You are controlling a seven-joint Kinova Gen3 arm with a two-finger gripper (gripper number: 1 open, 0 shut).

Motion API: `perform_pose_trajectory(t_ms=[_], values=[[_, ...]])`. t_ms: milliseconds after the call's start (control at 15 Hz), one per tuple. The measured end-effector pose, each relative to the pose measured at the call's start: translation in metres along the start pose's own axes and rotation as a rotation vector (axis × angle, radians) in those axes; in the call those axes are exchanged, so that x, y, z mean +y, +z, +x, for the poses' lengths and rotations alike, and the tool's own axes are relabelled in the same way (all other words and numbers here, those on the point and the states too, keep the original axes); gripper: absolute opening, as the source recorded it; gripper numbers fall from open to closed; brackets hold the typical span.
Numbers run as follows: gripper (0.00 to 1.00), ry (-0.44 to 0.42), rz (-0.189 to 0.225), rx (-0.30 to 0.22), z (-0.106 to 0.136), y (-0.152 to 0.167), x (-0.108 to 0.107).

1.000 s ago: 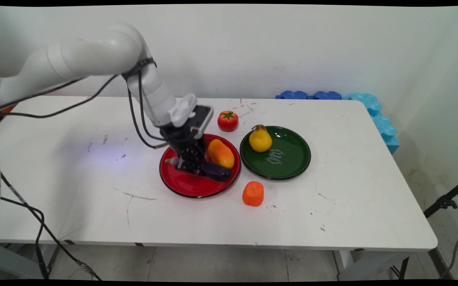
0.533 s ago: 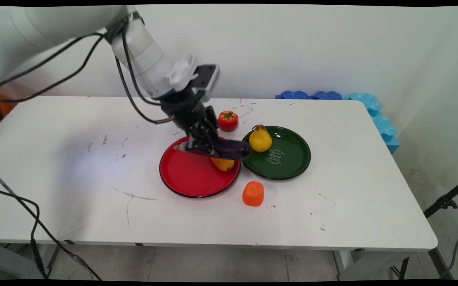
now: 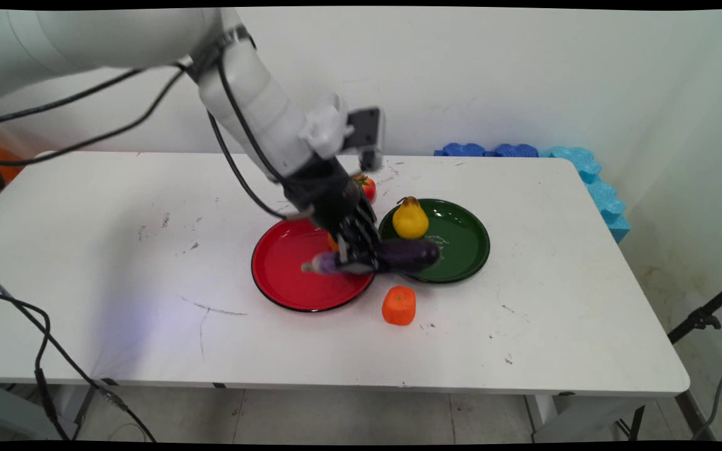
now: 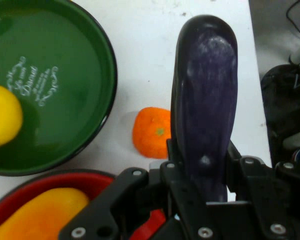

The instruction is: Place the picked object on the table

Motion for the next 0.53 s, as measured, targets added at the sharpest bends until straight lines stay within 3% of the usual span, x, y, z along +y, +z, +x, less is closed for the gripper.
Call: perform_pose_trajectory(t_ms=[533], values=[[0.0, -0.106, 0.002, -0.031, 0.0, 0.079, 0.03]])
